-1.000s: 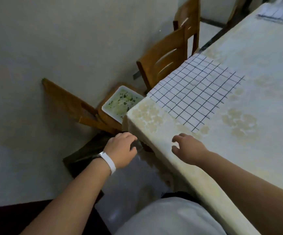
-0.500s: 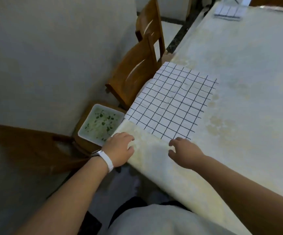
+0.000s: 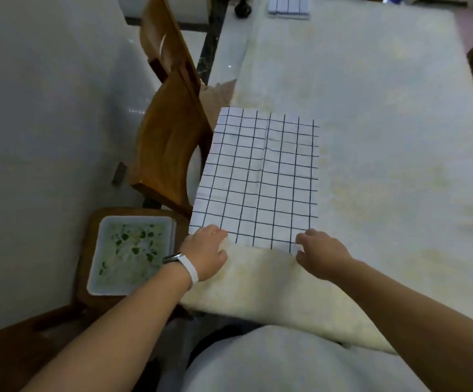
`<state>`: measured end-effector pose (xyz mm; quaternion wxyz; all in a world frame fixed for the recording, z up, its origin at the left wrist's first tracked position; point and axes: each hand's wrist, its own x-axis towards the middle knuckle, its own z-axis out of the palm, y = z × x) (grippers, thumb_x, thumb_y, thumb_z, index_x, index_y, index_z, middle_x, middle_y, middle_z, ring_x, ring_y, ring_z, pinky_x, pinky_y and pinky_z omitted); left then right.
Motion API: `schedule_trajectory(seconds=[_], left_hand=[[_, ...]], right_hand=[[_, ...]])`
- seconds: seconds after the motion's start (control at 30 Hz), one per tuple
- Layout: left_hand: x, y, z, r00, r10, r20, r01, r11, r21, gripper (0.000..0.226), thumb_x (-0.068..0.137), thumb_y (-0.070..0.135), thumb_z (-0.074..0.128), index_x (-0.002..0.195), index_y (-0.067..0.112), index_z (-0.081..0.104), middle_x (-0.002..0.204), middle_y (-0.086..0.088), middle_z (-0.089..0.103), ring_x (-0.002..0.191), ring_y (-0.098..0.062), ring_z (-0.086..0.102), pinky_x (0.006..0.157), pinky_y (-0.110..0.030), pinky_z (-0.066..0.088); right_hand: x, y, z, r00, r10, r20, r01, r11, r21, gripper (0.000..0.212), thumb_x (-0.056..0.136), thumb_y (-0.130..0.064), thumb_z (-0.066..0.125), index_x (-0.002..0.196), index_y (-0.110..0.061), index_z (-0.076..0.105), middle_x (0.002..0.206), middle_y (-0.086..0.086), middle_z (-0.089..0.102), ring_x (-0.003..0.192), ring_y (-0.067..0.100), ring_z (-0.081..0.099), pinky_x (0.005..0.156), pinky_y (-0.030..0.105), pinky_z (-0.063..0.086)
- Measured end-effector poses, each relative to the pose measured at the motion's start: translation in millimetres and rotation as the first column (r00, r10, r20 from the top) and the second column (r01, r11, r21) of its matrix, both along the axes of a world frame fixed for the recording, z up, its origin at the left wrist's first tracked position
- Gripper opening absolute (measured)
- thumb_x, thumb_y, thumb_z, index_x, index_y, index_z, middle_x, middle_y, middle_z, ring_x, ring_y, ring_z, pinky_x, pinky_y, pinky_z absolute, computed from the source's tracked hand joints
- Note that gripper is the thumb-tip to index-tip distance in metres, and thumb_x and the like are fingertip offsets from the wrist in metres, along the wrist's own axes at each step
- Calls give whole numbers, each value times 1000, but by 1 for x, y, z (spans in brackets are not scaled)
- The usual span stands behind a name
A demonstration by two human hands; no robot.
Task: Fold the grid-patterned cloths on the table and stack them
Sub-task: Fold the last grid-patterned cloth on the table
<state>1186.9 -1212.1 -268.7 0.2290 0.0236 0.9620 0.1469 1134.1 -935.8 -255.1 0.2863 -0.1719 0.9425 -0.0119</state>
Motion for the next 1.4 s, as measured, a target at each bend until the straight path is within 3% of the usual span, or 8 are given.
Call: schedule_trajectory(seconds=[0.13, 0.23, 0.4, 0.53, 0.8, 1.03, 1.2, 1.4], left_hand=[[-13, -15, -18, 997, -83, -1, 83, 995, -50, 56, 89, 35, 48, 143, 24, 36, 155, -1, 26, 138, -22, 31, 107, -41, 34], [-29, -17, -30, 991, -131, -17, 130, 988, -83, 55, 91, 34, 46, 143, 23, 36, 156, -2, 24, 140, -22, 28, 109, -40, 32], [-43, -13, -37, 970, -240, -33, 236, 967, -98, 37, 91, 30, 46, 127, 22, 51, 134, -3, 46, 123, -23, 44, 96, -37, 40], [-49, -13, -41, 957, -280, -79, 267, 952, -146, 30, 92, 30, 48, 119, 21, 55, 123, -2, 51, 112, -23, 49, 87, -35, 44], [-50, -13, -51, 929, -340, -148, 319, 936, -149, 13, 85, 18, 58, 95, 14, 65, 102, -5, 60, 91, -24, 54, 70, -33, 43], [-41, -5, -48, 919, -334, -209, 310, 941, -138, 15, 91, 17, 51, 97, 14, 65, 100, -3, 59, 90, -21, 53, 71, -28, 36], [-18, 8, -45, 916, -348, -199, 332, 937, -113, 6, 80, 15, 64, 86, 15, 67, 97, -4, 63, 84, -22, 57, 67, -31, 46], [15, 18, -47, 892, -395, -218, 386, 919, -86, 11, 72, 20, 73, 82, 15, 71, 112, -8, 67, 94, -25, 64, 73, -35, 55]], right_hand=[[1, -7, -10, 997, -50, -65, 53, 998, 33, 33, 89, -28, 49, 120, -17, 53, 119, 6, 52, 109, 27, 52, 82, 37, 48], [0, -6, -24, 994, -70, -79, 73, 997, 37, 35, 88, -28, 50, 122, -18, 51, 121, 5, 51, 109, 26, 51, 82, 39, 50], [-4, 1, -45, 997, -42, -63, 46, 997, 56, 34, 86, -25, 51, 119, -16, 51, 119, 8, 50, 110, 30, 50, 77, 37, 47], [-7, 2, -52, 990, 40, -134, -34, 998, 53, 24, 78, -16, 59, 100, -8, 59, 101, 14, 56, 89, 37, 57, 59, 36, 38], [-11, 6, -57, 972, 156, -173, -146, 987, 67, 20, 63, -15, 75, 76, -11, 61, 80, 10, 54, 65, 30, 55, 45, 32, 38], [-9, 18, -54, 951, 201, -233, -199, 979, 33, 27, 55, -15, 81, 69, -15, 59, 74, 6, 54, 58, 27, 53, 44, 29, 34], [11, 30, -55, 956, 182, -232, -173, 983, 59, 22, 56, -17, 78, 68, -15, 60, 73, 5, 54, 58, 26, 54, 45, 29, 30], [46, 40, -56, 966, 144, -214, -141, 990, 31, 10, 73, -20, 64, 80, -14, 63, 84, 6, 58, 71, 28, 57, 53, 32, 33]])
